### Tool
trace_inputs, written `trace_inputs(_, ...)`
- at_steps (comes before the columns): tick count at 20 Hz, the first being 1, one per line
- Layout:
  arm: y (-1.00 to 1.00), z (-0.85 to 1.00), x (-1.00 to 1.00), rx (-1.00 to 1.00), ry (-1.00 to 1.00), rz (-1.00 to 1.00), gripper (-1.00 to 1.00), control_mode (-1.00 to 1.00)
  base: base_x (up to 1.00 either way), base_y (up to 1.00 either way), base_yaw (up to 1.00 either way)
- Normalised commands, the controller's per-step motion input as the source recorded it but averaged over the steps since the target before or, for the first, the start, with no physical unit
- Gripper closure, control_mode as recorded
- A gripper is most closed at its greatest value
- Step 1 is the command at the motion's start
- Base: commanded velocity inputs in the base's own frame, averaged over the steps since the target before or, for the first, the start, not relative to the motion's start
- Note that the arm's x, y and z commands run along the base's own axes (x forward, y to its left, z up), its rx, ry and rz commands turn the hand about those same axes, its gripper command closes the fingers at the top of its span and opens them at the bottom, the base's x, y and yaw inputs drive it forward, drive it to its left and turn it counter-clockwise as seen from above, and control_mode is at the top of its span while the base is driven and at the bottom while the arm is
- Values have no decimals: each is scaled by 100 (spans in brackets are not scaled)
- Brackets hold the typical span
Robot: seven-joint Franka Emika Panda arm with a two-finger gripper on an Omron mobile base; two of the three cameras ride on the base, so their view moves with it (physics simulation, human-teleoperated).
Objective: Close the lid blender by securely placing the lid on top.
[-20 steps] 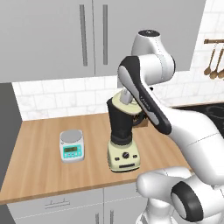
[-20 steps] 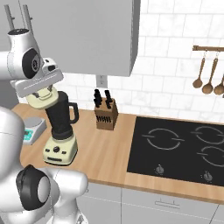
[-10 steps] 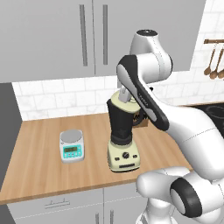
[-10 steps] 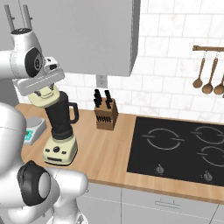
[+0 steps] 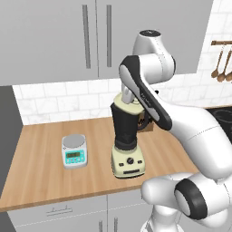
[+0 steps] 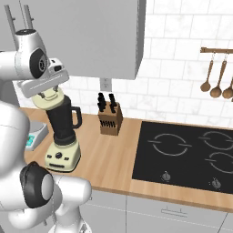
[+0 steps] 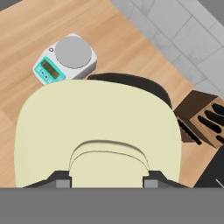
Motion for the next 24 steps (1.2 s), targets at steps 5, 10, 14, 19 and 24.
trace_inputs(5,0,-10,6,0,0,0,100,-100,0,0,0)
trace_inputs(10,0,-9,6,0,0,0,100,-100,0,0,0)
trace_inputs(14,0,-1,12,0,0,0,100,-100,0,0,0)
trace_inputs(19,0,0,25,0,0,0,100,-100,0,0,0)
trace_inputs(24,0,-3,22,0,0,0,100,-100,0,0,0)
